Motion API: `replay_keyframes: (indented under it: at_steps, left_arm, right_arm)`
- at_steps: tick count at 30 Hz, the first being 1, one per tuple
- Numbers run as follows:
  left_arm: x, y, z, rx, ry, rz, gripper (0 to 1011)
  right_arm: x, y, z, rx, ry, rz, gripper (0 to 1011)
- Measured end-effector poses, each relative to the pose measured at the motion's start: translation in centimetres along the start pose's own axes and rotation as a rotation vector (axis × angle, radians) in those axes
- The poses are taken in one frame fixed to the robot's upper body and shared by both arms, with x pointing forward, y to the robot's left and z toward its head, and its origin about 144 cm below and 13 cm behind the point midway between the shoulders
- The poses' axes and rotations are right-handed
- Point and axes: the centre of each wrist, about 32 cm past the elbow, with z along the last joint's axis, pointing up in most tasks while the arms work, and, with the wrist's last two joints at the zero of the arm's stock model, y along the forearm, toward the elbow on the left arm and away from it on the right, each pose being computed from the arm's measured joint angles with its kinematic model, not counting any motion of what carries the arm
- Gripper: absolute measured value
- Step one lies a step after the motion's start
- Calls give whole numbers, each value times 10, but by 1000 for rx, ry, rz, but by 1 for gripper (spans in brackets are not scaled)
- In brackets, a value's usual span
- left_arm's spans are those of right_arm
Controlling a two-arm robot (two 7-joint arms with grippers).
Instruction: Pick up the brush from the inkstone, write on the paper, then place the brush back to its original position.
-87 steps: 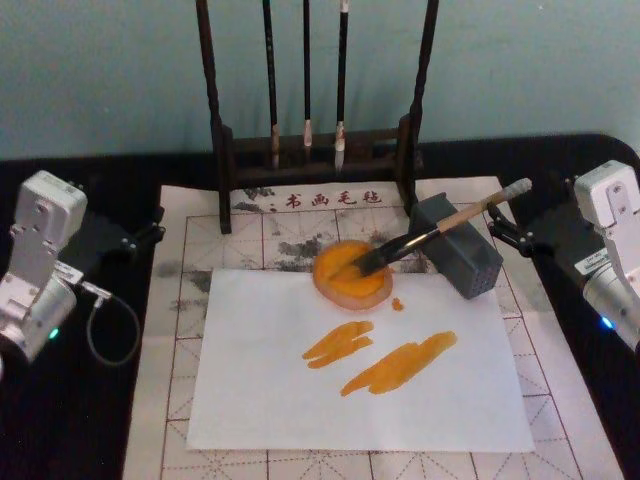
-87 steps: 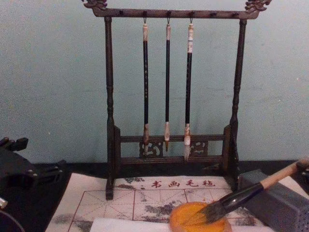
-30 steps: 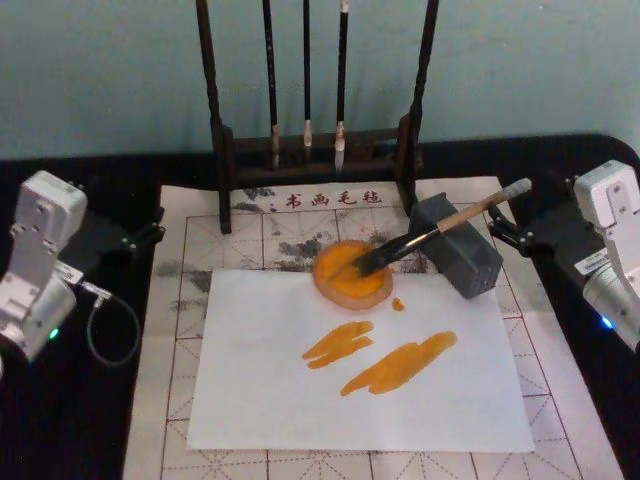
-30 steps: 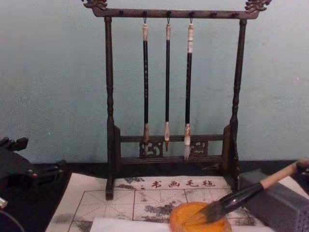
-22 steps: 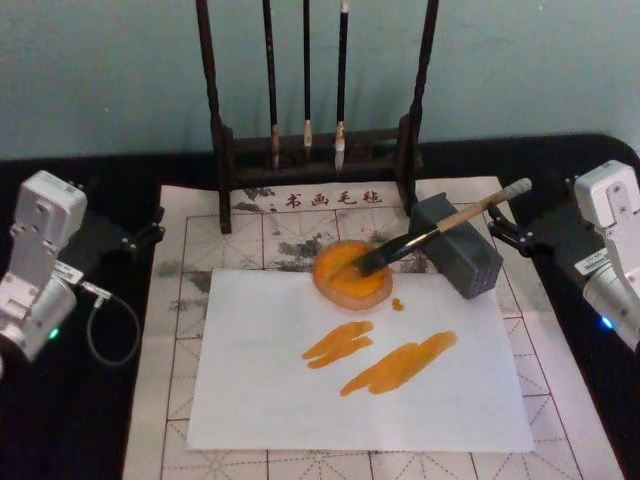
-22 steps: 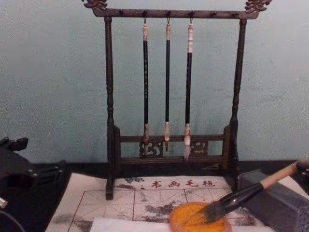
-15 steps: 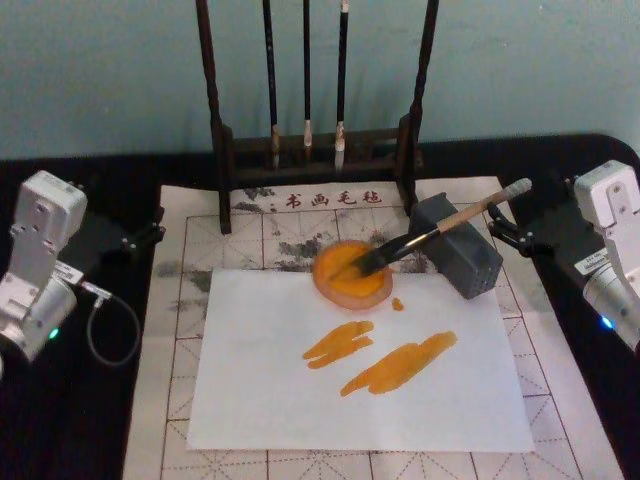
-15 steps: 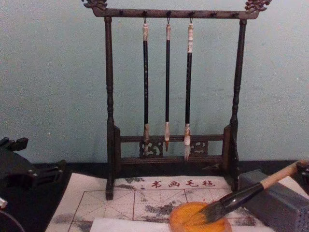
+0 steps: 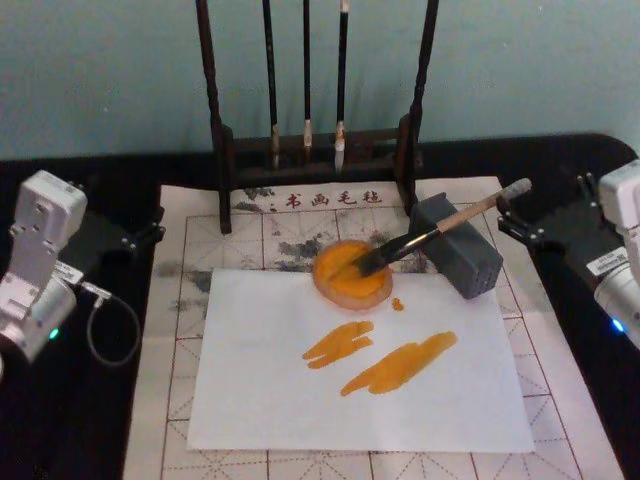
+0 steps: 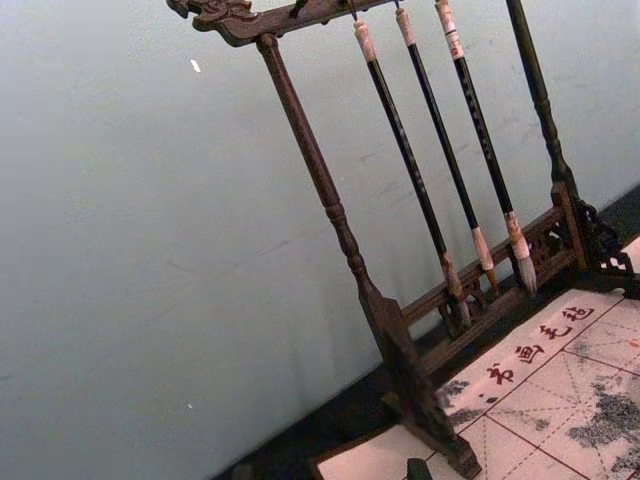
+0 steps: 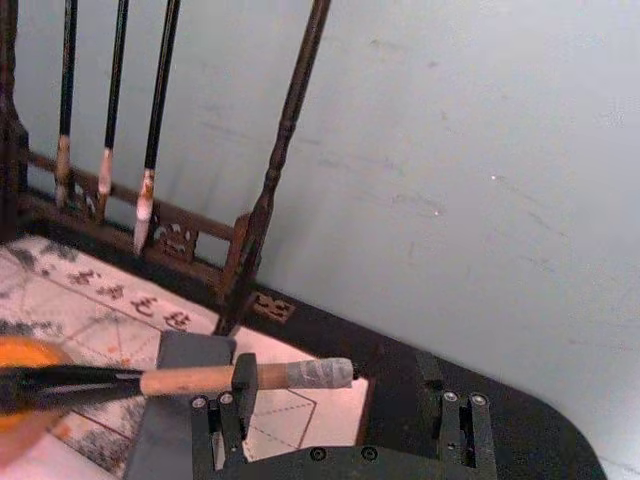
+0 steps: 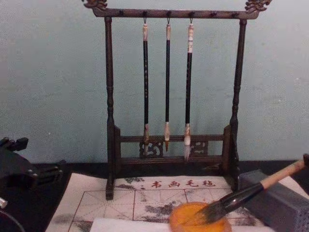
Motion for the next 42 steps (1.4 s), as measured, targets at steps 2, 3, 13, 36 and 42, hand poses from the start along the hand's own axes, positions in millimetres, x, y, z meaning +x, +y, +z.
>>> replay_keyframes:
  at_steps: [2,3,13,36,42]
  left_arm:
    - [0,0,0,0,0,0,1001]
    - [0,0,0,0,0,0,1001]
    - [0,0,0,0,0,0,1001]
    - [0,0,0,0,0,0,1001]
    - [0,0,0,0,0,0,1001]
  right_arm:
    - [0,-2,0,7,24,-2,1000]
    - [0,-4,1,13,50,-6,1000]
    - [-7,-18,-2,24,320,-30,1000]
    - [-14,-3,-31,61,928,71,1000]
    - [-17,6,-36,73,1013,88,1000]
